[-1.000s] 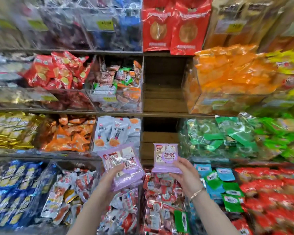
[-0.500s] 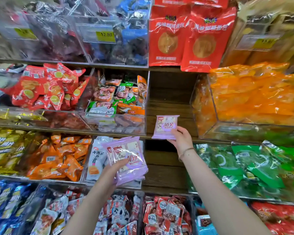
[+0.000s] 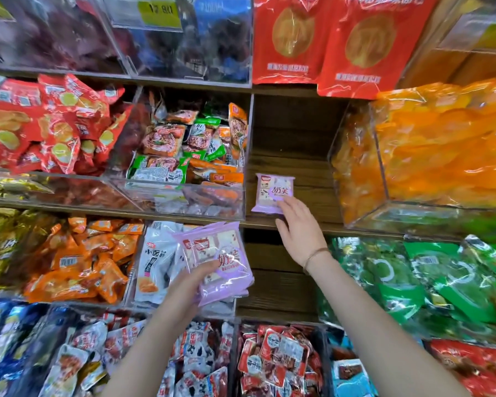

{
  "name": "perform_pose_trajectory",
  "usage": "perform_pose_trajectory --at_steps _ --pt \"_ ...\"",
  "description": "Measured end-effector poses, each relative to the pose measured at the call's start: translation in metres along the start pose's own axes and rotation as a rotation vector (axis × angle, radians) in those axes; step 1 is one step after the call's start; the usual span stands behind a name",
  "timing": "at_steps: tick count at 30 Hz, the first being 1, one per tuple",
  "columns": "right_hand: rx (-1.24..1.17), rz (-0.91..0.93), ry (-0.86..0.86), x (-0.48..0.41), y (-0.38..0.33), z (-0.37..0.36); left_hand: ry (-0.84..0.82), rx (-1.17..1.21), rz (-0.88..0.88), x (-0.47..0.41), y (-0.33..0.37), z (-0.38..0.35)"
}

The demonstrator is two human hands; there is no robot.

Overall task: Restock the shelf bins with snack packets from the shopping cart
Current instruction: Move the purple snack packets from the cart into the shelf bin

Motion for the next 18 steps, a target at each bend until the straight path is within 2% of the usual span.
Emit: perform_pose_trajectory --at_steps 9,18 --pt "-0.026 -0.120 -0.076 -0.100 0.007 0.002 0.035 0.079 -0.002 -0.015 0.003 -0.009" --pt "-0.122 -0.072 -0.037 -0.109 0.007 0.009 0.030 0.084 -0.013 -0.017 0.006 -0.016"
Point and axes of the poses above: each hand's wrist, its own x-axis away from the middle knuckle, its own z-axis out of the back of the hand, y = z × x, the point moved 7 cm from there along -x, towards the middle knuckle, and after that the axes turned 6 degrees about -y, right-handed, at the moved point
